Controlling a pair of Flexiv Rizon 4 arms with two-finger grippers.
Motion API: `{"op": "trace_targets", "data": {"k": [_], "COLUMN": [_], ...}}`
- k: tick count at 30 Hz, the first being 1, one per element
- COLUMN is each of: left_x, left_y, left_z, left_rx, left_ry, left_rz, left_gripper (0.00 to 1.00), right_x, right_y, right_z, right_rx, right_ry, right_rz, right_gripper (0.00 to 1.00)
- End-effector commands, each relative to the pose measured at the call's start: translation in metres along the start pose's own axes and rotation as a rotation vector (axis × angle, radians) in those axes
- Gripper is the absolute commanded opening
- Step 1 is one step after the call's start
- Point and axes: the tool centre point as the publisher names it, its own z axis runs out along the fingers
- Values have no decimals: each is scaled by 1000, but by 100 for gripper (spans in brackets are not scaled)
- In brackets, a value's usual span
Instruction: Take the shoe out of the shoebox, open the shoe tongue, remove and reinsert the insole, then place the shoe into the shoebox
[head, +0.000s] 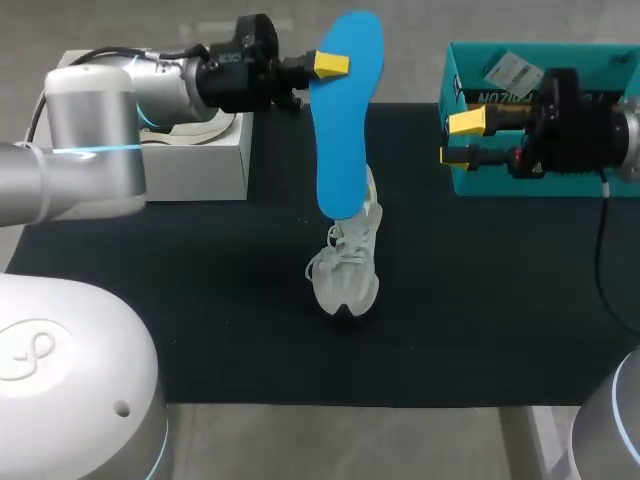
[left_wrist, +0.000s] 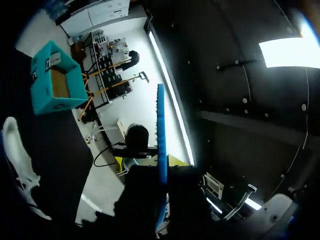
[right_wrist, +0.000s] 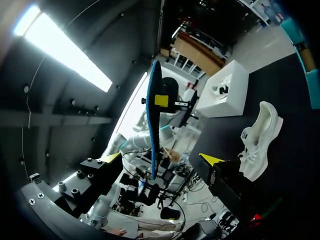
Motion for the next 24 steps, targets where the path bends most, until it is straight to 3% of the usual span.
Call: {"op": "trace_targets", "data": {"k": [1, 7, 12, 16, 24], "left_x": [1, 1, 1, 0, -7], "left_y": [5, 5, 5, 6, 5], "left_z": [1, 1, 1, 10, 19], "left_rx": [194, 194, 194, 252, 317], "left_ry": [32, 32, 32, -141, -312], "left_rz": [-710, -710, -710, -591, -383], "left_gripper": [0, 0, 0, 0, 0], "right_x": [8, 21, 22, 20, 18], "right_y": [-6, 0, 4, 6, 11], "right_z": [-3, -6, -7, -7, -10], "right_rx": [-82, -121, -66, -30, 50], "right_ry": [-4, -5, -23, -31, -65], "right_rz": [-28, -74, -69, -46, -6], "right_gripper": [100, 100, 100, 100, 100]}}
